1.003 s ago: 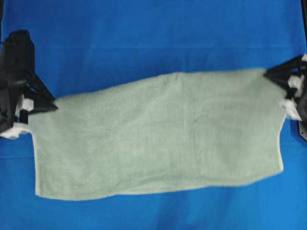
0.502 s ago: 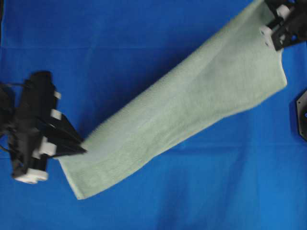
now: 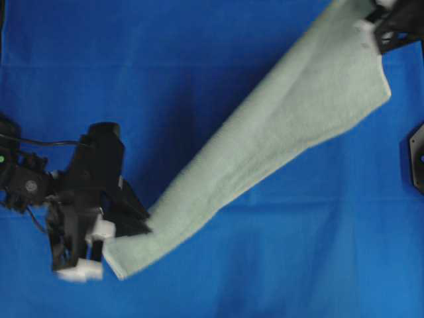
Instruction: Fold a bath towel.
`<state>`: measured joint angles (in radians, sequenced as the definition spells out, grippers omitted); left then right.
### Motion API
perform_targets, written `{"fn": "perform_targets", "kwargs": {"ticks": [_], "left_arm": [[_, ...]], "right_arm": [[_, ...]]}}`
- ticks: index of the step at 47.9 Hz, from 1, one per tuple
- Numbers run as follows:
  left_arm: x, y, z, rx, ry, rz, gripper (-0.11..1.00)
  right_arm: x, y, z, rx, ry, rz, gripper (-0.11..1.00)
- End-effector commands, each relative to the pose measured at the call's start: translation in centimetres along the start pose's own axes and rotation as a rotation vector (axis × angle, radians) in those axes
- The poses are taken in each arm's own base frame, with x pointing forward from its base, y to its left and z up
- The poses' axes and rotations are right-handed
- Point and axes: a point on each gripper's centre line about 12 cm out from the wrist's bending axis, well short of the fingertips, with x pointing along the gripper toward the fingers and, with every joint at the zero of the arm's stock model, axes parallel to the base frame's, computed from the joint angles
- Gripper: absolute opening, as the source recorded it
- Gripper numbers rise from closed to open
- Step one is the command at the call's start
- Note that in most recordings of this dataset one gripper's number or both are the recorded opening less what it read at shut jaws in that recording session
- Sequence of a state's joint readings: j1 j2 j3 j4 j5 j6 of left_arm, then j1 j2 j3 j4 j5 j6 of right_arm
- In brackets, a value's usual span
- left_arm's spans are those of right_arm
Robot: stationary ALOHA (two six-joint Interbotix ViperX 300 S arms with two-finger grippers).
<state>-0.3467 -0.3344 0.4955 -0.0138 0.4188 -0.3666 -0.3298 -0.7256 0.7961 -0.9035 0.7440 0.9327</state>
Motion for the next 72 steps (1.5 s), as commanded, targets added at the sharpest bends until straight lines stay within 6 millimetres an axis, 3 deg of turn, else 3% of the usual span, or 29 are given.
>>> {"fn": "perform_targets", "kwargs": {"ticks": [1, 7, 17, 21, 27, 34, 41, 51, 56, 65, 72], "left_arm": [[0.4, -2.5, 2.5, 0.028, -0.052, -0.056, 0.09], [2.4, -5.1, 4.7, 0.057, -0.068, -0.095, 0.09], [4.9, -9.2, 7.6, 0.120, -0.081, -0.143, 0.09], [5.1, -9.4, 7.9, 0.123, -0.067, -0.137, 0.09], [4.9, -7.9, 7.4, 0.112, -0.042, -0.103, 0.09], [2.9, -4.5, 5.3, 0.060, -0.021, -0.053, 0.09], [0.0, -0.6, 2.4, -0.048, -0.061, -0.013, 0.09], [-2.6, 6.0, -5.0, -0.297, -0.030, 0.107, 0.09], [-3.0, 8.2, -8.1, -0.383, 0.010, 0.167, 0.09], [-3.0, 11.0, -13.2, -0.468, 0.095, 0.262, 0.09], [-3.0, 12.6, -14.8, -0.501, 0.115, 0.312, 0.09]], "right_arm": [[-3.4, -0.2, 0.6, 0.048, -0.066, 0.074, 0.07], [-7.4, 0.0, 0.0, 0.049, -0.081, 0.187, 0.07], [-8.9, -0.3, -1.1, -0.020, -0.009, 0.145, 0.07], [-8.7, -0.5, -0.5, -0.040, -0.043, 0.107, 0.07], [-8.0, 0.7, 0.7, -0.101, -0.142, 0.103, 0.07], [-4.9, 2.3, 1.9, -0.171, -0.177, 0.047, 0.07], [1.3, 2.2, 2.1, -0.173, -0.084, -0.028, 0.07], [10.5, 3.4, 1.6, -0.180, 0.003, 0.055, 0.07], [14.3, 4.3, 1.4, -0.188, 0.033, 0.093, 0.07], [18.6, 5.5, 0.9, -0.220, 0.074, 0.112, 0.07], [20.6, 6.6, 0.2, -0.245, 0.084, 0.158, 0.07]]}}
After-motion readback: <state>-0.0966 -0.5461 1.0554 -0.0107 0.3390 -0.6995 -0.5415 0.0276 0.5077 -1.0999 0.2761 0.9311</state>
